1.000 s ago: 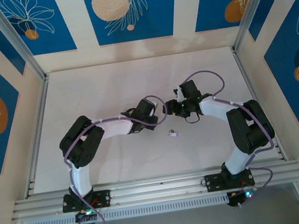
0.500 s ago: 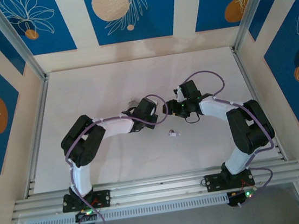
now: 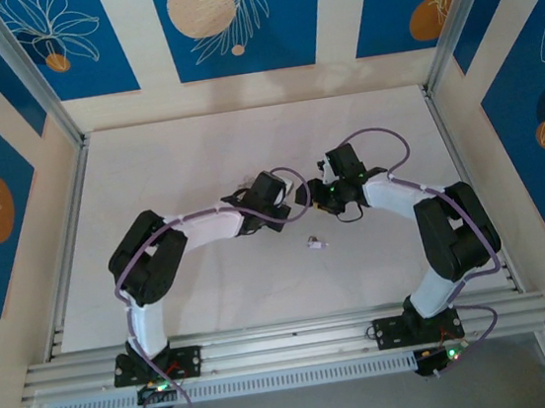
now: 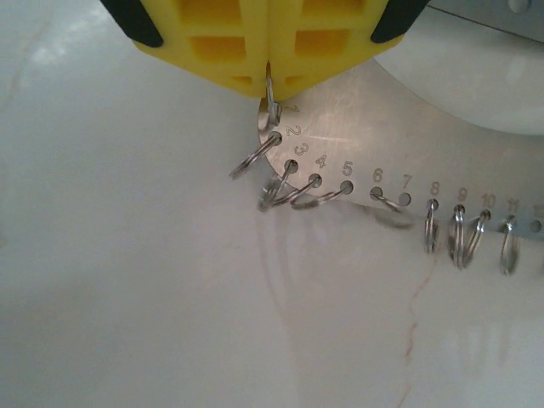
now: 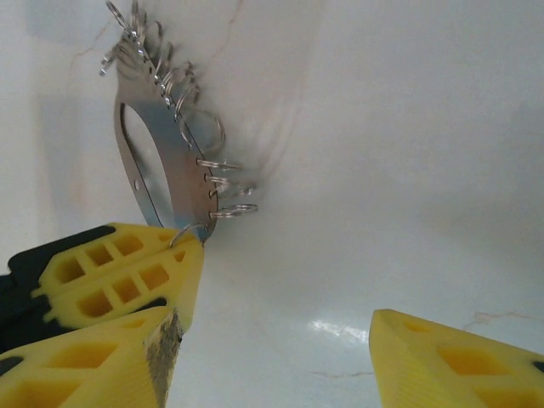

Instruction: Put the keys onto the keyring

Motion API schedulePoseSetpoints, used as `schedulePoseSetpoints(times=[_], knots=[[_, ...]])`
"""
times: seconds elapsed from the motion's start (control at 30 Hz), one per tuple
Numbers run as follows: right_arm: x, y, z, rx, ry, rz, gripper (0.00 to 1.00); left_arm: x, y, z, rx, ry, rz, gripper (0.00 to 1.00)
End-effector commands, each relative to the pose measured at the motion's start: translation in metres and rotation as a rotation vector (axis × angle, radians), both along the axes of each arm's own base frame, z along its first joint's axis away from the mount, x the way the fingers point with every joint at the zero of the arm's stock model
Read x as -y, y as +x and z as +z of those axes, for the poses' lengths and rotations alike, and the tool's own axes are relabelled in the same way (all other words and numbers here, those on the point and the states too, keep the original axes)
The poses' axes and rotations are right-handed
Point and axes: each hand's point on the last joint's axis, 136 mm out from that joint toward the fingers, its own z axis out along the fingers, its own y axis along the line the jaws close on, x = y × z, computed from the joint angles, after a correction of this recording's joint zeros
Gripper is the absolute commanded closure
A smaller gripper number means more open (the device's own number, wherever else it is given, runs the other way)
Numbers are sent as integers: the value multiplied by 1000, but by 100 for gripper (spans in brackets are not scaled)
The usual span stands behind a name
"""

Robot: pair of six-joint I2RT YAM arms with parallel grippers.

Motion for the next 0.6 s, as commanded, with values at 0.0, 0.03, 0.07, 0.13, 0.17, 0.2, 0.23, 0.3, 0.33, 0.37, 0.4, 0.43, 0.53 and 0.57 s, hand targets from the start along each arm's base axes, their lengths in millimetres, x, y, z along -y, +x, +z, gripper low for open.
schedulePoseSetpoints(times=[0.0, 0.03, 0.07, 0.13, 0.17, 0.2, 0.23, 0.3, 0.33, 0.37, 0.4, 0.43, 0.53, 0.57], knots=[[-9, 2, 28, 7, 60, -13, 38, 8, 6, 48, 38, -85, -41, 100], [-9, 3, 31, 8, 61, -17, 38, 7, 7, 54, 40, -101, -42, 100], [-9, 4, 35, 13, 62, -17, 38, 7, 8, 61, 49, -115, -43, 100], [-8, 6, 43, 21, 57, -16, 38, 9, 9, 73, 57, -151, -55, 100], [-5, 8, 48, 28, 56, -18, 38, 10, 8, 78, 57, -167, -65, 100], [-3, 10, 52, 36, 57, -20, 39, 13, 7, 84, 56, -189, -75, 100], [-1, 11, 57, 45, 61, -23, 39, 14, 6, 88, 59, -211, -85, 100], [6, 13, 67, 62, 72, -32, 39, 20, 3, 100, 67, -265, -110, 100], [10, 14, 73, 74, 81, -36, 39, 23, 2, 106, 75, -295, -123, 100], [14, 14, 78, 82, 92, -41, 39, 25, 1, 114, 85, -328, -131, 100], [18, 14, 84, 90, 103, -45, 39, 27, 0, 121, 94, -363, -143, 100], [22, 13, 90, 100, 118, -48, 39, 29, 0, 127, 100, -395, -150, 100], [33, 10, 109, 134, 167, -54, 39, 36, -4, 146, 133, -504, -189, 100], [36, 8, 116, 146, 184, -51, 39, 38, -5, 153, 153, -540, -202, 100]])
